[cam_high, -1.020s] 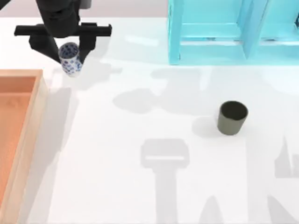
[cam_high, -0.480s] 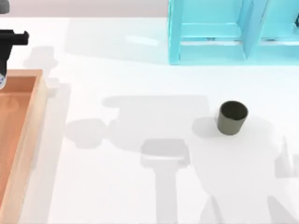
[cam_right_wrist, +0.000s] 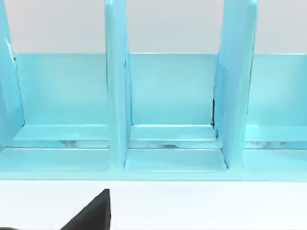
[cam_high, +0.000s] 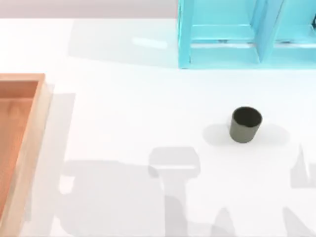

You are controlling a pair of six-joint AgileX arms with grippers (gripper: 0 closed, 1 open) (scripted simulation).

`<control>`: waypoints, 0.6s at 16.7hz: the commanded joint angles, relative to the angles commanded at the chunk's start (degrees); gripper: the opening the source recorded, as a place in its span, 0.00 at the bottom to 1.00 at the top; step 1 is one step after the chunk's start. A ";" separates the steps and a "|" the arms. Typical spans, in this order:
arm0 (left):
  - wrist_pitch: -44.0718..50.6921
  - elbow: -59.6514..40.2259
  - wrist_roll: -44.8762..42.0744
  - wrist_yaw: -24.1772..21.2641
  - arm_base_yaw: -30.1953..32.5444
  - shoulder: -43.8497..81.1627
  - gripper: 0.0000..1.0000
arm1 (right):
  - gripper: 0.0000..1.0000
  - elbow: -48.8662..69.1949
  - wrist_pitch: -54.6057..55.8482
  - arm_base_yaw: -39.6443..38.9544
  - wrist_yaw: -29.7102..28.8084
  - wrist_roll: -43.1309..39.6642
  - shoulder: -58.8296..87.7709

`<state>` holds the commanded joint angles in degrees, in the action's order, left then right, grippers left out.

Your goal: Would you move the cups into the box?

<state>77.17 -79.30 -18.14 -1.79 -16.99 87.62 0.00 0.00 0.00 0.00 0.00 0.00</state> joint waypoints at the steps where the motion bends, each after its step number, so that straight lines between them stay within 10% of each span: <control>1: -0.23 3.11 -2.16 -0.18 -2.28 -2.94 0.00 | 1.00 0.00 0.00 0.00 0.00 0.00 0.00; 10: -0.76 10.92 -7.92 -0.69 -7.92 -10.20 0.00 | 1.00 0.00 0.00 0.00 0.00 0.00 0.00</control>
<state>76.41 -68.38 -26.06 -2.48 -24.91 77.42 0.00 0.00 0.00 0.00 0.00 0.00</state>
